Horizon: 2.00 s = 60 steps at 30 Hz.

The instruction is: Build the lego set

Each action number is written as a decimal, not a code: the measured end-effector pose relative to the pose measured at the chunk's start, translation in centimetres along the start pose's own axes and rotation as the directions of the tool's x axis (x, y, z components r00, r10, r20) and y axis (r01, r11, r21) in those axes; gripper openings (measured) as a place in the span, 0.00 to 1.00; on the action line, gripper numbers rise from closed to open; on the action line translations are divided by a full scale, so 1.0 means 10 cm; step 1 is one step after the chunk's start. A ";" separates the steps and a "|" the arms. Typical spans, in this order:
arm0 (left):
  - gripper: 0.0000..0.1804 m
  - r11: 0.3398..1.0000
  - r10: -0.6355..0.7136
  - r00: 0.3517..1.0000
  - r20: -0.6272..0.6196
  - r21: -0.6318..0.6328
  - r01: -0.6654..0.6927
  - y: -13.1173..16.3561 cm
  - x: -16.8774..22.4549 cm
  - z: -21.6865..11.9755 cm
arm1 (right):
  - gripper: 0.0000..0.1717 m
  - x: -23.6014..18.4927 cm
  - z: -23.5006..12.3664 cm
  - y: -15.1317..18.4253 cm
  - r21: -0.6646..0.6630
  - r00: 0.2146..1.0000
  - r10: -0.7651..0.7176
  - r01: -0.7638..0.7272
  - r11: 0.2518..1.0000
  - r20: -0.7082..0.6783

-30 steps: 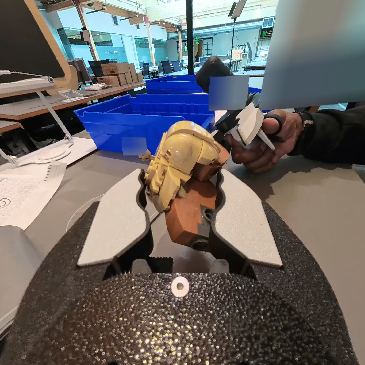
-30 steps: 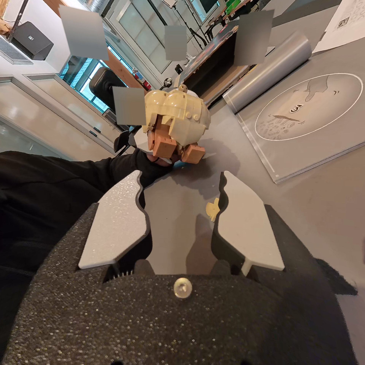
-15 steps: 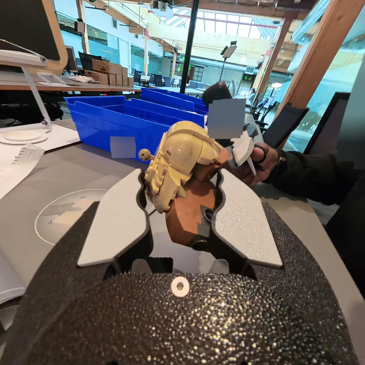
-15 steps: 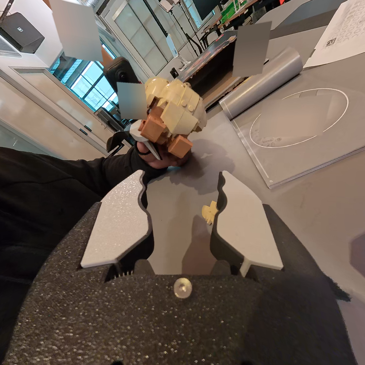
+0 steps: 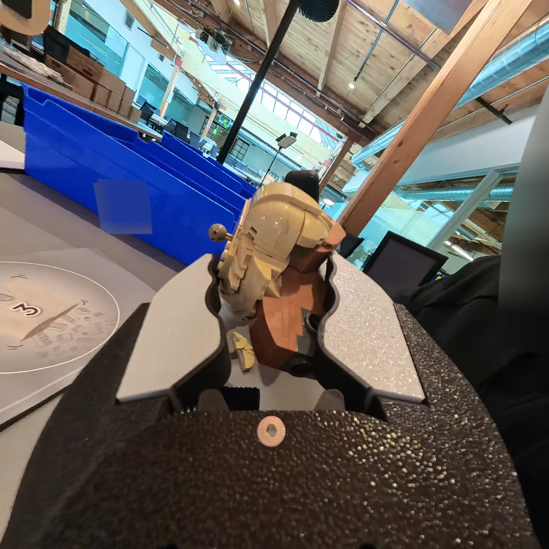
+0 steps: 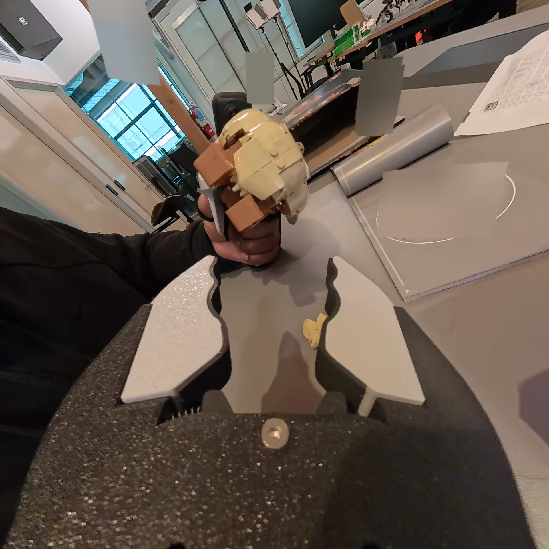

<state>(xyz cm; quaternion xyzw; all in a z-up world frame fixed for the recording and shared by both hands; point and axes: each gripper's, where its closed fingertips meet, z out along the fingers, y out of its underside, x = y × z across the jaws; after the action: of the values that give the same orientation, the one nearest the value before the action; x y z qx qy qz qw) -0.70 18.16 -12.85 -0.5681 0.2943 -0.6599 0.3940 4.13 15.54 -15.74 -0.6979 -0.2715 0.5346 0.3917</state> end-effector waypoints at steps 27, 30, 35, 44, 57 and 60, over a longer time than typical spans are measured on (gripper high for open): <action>0.38 -0.287 0.950 -0.143 -0.277 -0.601 -0.746 0.61 -0.13 -0.06 | 0.41 0.00 0.06 0.11 -0.085 0.997 -0.069 0.065 0.994 -0.043; 0.38 -0.370 0.924 -0.200 -0.327 -0.623 -0.690 0.61 -0.16 -0.17 | 0.41 -0.03 0.11 0.19 -0.130 0.995 -0.092 0.085 0.988 -0.047; 0.37 -0.522 0.852 -0.284 -0.439 -0.680 -0.515 0.59 -0.32 -0.40 | 0.41 -0.04 0.16 0.32 -0.213 0.988 -0.133 0.115 0.970 -0.072; 0.39 -0.660 0.751 -0.327 -0.574 -0.630 -0.408 0.69 -0.20 -0.30 | 0.42 -0.10 0.23 0.51 -0.299 0.995 -0.093 0.077 0.951 -0.039; 0.49 -0.374 0.906 -0.095 -0.413 -0.672 -0.639 0.77 0.18 -0.22 | 0.44 -0.10 0.05 0.59 -0.303 0.994 -0.077 0.051 0.952 -0.074; 0.50 -0.187 0.947 0.064 -0.315 -0.702 -0.688 0.70 0.24 -0.29 | 0.43 -0.16 0.02 0.62 -0.298 0.993 -0.078 0.047 0.953 -0.092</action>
<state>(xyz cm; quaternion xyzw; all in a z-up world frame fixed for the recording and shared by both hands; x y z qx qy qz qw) -2.32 12.29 -18.00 -0.4178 0.7509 0.0646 0.5073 3.24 10.92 -20.05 -0.7662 -0.3499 0.4387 0.3132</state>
